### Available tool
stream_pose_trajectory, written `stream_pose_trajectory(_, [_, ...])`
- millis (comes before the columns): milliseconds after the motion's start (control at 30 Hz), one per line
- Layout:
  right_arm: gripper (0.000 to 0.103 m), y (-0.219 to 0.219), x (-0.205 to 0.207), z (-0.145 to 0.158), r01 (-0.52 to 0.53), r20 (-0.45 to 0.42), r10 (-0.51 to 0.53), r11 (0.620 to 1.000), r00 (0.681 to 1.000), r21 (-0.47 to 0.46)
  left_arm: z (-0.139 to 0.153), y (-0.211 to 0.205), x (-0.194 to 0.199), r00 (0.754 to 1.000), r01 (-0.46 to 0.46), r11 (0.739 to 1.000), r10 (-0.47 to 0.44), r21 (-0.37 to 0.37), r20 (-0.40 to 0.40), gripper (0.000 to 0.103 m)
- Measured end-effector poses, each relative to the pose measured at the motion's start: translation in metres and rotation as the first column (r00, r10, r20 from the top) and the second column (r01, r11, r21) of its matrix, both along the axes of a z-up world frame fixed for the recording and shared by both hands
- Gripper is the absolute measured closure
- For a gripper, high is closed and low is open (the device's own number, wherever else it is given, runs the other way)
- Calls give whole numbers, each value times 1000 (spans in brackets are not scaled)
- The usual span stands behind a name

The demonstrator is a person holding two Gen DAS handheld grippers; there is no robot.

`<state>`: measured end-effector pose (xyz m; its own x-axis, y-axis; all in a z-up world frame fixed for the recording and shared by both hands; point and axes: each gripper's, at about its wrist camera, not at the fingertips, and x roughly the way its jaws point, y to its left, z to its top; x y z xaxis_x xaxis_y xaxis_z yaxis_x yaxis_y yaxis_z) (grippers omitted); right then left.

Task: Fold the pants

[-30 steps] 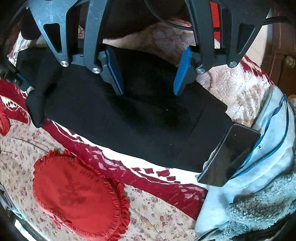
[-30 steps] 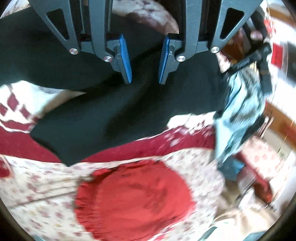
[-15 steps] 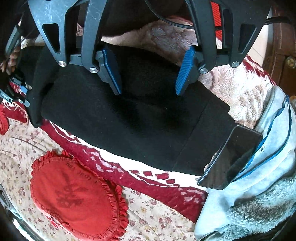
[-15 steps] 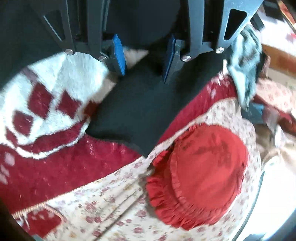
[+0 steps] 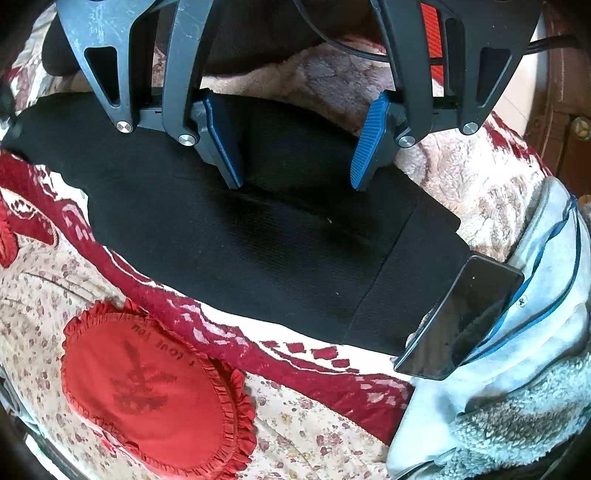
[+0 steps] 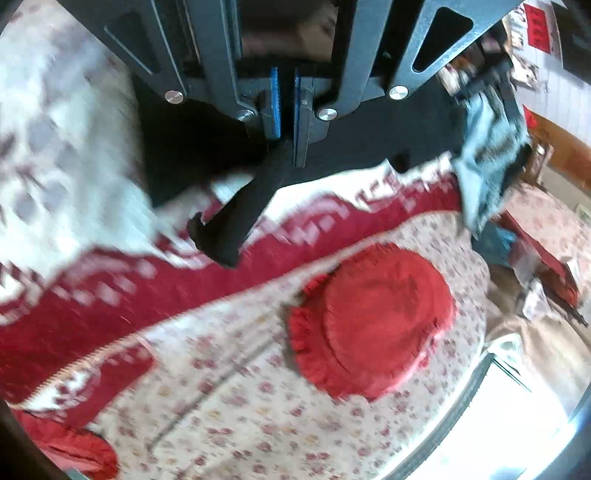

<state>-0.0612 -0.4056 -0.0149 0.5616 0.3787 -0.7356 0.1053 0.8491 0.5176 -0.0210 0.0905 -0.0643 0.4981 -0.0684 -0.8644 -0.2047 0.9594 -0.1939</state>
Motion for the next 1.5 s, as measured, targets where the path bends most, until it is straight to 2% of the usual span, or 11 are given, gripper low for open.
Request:
stream_pose_trajectory(133, [98, 6, -5, -33, -5, -98, -3, 997, 995, -76, 0, -1, -3, 1000, -1, 1000, 1, -4, 0, 43])
stream_pose_trajectory(233, [96, -2, -3, -48, 22, -145, -26, 999, 989, -29, 1, -1, -5, 1000, 10, 1000, -10, -5, -8, 43])
stream_pose_trajectory(367, [84, -7, -15, -30, 0, -156, -25, 988, 988, -156, 4, 6, -8, 1000, 9, 1000, -9, -18, -12, 43])
stream_pose_trajectory(533, [84, -13, -24, 2, 34, -104, -60, 972, 993, -235, 17, 25, -14, 999, -42, 999, 43, -11, 25, 43])
stream_pose_trajectory(633, [84, 21, -8, 18, -66, -39, 58, 973, 998, -223, 19, 39, -14, 997, -76, 997, 76, -2, 28, 43])
stream_pose_trajectory(733, [83, 72, 24, 16, -199, 4, 201, 975, 980, -95, 14, 47, -14, 995, -99, 995, 99, -6, 8, 43])
stream_pose_trajectory(967, [80, 193, 103, -13, -406, 0, 406, 913, 914, -42, 8, 42, -10, 996, -84, 996, 84, 1, -6, 43])
stream_pose_trajectory(1133, [77, 233, 129, -40, -447, -71, 442, 890, 894, -93, 4, 36, -6, 998, -66, 998, 66, 6, -11, 43])
stream_pose_trajectory(1267, [77, 246, 136, -42, -453, -48, 450, 882, 892, -132, -3, 32, -4, 998, -64, 998, 64, 10, -22, 43])
stream_pose_trajectory(1367, [92, 247, 131, -36, -435, 1, 444, 876, 896, -208, -3, 31, -3, 998, -63, 998, 64, 19, -19, 43])
stream_pose_trajectory(1500, [94, 254, 134, -31, -414, 34, 438, 870, 898, -269, -3, 30, -1, 998, -64, 998, 65, 18, -20, 43])
